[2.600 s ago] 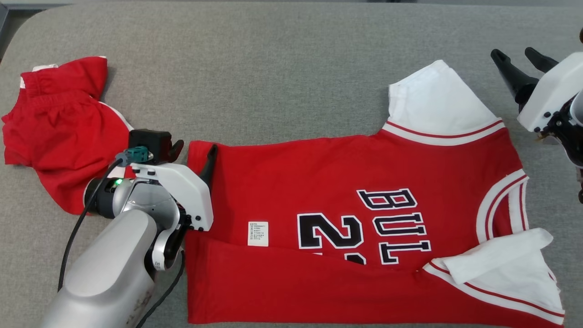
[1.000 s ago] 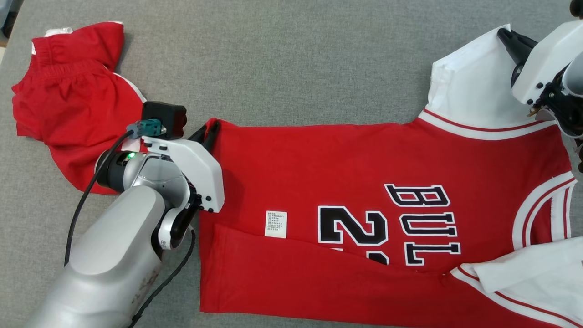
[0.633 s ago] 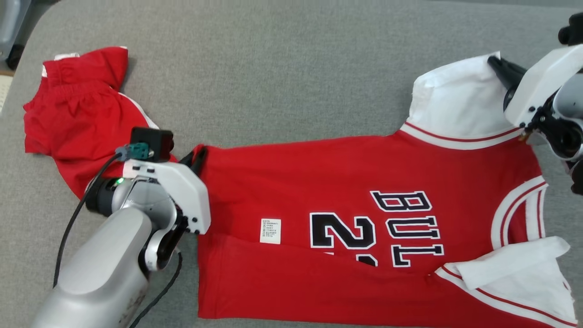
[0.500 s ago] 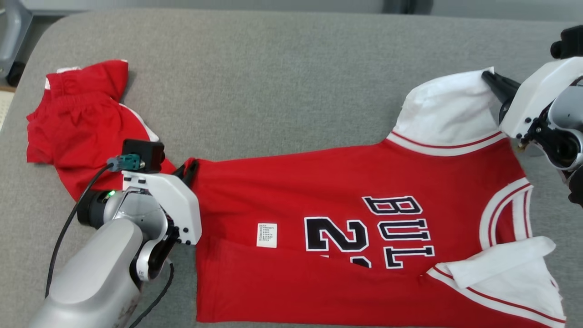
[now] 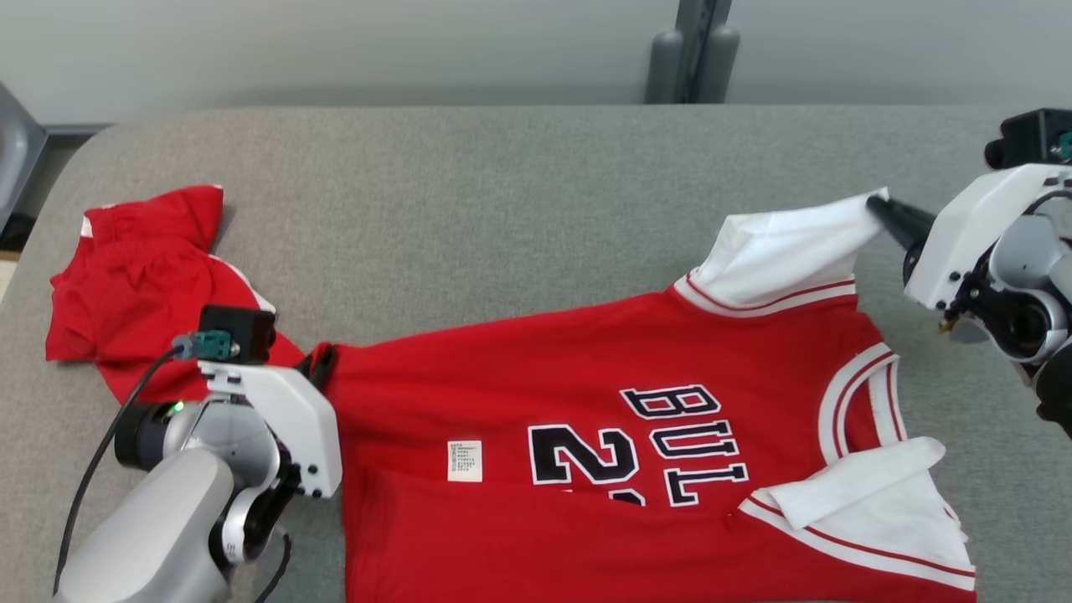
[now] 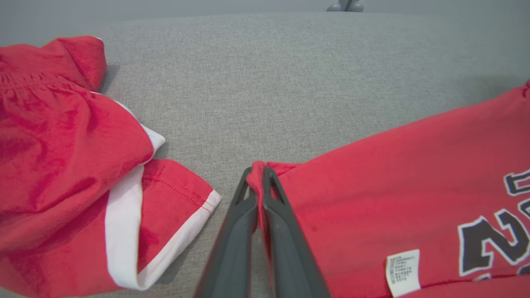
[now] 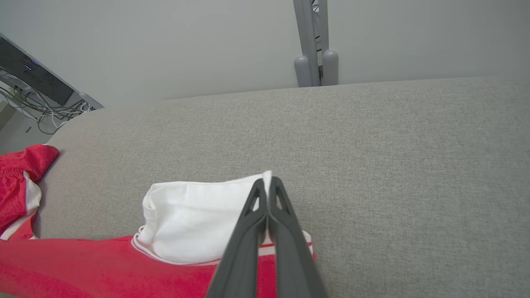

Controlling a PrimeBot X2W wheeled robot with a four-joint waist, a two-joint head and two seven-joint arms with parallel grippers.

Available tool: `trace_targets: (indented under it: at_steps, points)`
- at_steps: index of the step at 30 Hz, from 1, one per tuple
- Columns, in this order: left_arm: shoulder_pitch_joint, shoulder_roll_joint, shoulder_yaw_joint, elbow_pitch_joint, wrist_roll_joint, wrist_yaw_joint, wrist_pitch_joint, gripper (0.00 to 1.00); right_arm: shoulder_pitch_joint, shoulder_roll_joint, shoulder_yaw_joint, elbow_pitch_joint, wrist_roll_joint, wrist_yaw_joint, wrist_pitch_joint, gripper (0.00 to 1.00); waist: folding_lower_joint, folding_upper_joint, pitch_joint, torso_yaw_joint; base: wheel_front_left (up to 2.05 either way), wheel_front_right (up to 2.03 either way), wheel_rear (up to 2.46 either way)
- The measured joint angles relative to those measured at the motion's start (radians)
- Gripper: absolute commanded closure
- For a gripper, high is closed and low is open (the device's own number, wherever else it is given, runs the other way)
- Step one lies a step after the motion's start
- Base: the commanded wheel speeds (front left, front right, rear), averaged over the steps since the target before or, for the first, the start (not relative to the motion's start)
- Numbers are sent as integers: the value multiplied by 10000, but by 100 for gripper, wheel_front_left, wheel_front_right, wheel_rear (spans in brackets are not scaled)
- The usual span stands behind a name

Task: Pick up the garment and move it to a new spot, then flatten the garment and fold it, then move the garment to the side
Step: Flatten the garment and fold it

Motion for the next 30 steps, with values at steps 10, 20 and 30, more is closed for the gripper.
trace_targets:
  at_steps: [10, 20, 30]
  points:
    - [546, 683, -278, -234, -614, -483, 1411, 100, 598, -453, 780, -1024, 665, 0, 1488, 100, 0, 0, -837, -449, 0, 0, 0]
    - [174, 798, -851, 102, -1503, -1333, 3965, 100, 1123, -848, 1248, -1402, 1095, 0, 2489, 100, 0, 0, -1325, -577, 0, 0, 0]
    - [-370, 734, -1093, 1204, -1937, -1937, 5076, 100, 1353, -1003, 1540, -1791, 1346, 0, 3321, 100, 0, 0, -1535, -762, 0, 0, 0]
